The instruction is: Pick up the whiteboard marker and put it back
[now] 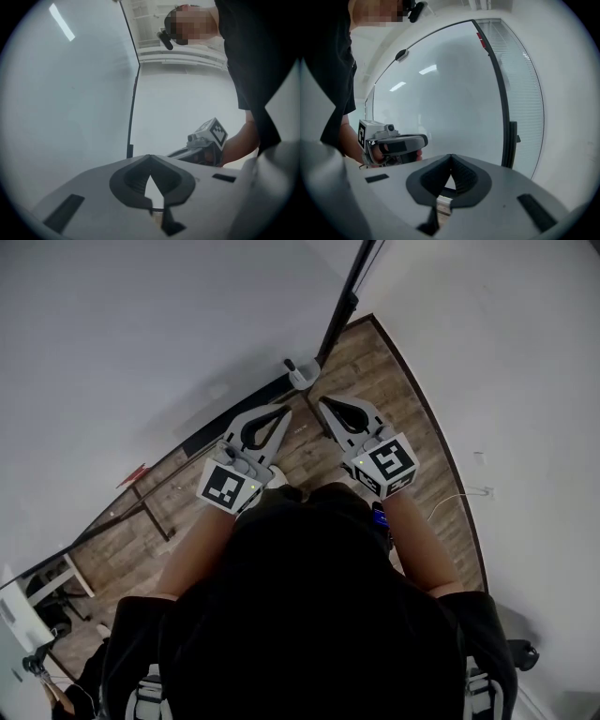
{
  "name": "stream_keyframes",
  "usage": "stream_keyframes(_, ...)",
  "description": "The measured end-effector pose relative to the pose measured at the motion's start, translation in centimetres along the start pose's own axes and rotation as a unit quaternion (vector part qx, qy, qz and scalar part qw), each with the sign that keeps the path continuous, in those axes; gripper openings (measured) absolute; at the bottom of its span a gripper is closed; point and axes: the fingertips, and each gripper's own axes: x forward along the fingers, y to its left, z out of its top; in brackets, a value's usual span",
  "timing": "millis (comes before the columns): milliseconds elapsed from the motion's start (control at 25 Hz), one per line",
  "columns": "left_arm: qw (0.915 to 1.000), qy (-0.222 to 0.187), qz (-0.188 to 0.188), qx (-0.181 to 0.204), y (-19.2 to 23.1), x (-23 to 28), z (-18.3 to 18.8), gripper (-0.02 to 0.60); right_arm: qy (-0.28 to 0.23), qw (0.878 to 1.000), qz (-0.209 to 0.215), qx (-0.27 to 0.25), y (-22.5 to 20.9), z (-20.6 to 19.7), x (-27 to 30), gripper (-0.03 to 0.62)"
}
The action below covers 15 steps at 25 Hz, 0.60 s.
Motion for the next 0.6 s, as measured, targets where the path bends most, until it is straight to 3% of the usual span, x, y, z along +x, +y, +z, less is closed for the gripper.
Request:
stream_keyframes(160, 0.9997, 0.004, 0.024, -0.006, 1.2, 0.7, -0.4, 0.004, 0.012, 1.000, 0.012, -0.005, -1.3, 0.0, 1.7, 0.000)
stream_keyframes(440, 0.9962, 0.013, 0.086, -0.005, 3.1, 1.7, -1.8, 0.005, 0.045, 0.996, 0.075, -0.025, -3.1, -2.2, 5.0, 0.000)
stream_keyframes(600, 0.9929, -0.023, 0.117, 0.001, 3.8, 2.6, -1.7, 0.004, 0.071, 0.990, 0.109, -0.048, -3.9, -4.1, 6.6, 0.000)
